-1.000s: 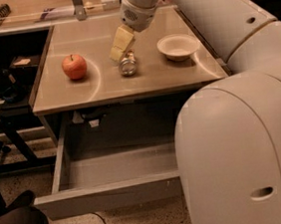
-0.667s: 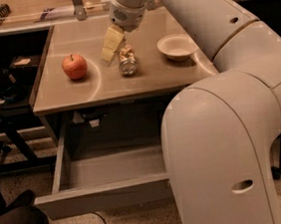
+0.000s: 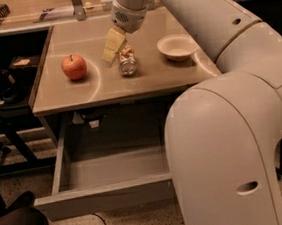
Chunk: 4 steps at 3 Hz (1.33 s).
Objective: Place orange can into top drawer
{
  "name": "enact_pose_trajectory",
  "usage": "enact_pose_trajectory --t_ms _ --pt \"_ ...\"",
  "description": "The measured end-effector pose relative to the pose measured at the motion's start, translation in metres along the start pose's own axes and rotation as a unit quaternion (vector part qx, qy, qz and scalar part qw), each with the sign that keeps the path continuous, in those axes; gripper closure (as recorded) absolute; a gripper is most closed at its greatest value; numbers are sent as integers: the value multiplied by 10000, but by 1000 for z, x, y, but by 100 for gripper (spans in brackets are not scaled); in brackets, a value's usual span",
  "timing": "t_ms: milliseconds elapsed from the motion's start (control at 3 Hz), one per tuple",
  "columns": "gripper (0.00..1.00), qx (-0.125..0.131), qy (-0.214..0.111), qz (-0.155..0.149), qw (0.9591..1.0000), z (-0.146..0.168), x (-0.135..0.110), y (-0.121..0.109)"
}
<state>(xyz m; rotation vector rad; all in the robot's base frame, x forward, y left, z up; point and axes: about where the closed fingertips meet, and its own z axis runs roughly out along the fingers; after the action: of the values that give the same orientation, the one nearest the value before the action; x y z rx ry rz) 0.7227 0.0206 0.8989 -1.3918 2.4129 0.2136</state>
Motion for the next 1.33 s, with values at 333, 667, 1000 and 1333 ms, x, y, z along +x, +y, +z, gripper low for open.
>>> enact_pose_trajectory --t_ms 333,667,1000,1333 --pt "0 102 -43 179 9998 7 3 -14" --pt "0 108 19 315 9994 14 2 -23" --pt "0 27 82 352 9993 22 -1 -26" --pt "0 -55 173 436 9989 35 -3 -29"
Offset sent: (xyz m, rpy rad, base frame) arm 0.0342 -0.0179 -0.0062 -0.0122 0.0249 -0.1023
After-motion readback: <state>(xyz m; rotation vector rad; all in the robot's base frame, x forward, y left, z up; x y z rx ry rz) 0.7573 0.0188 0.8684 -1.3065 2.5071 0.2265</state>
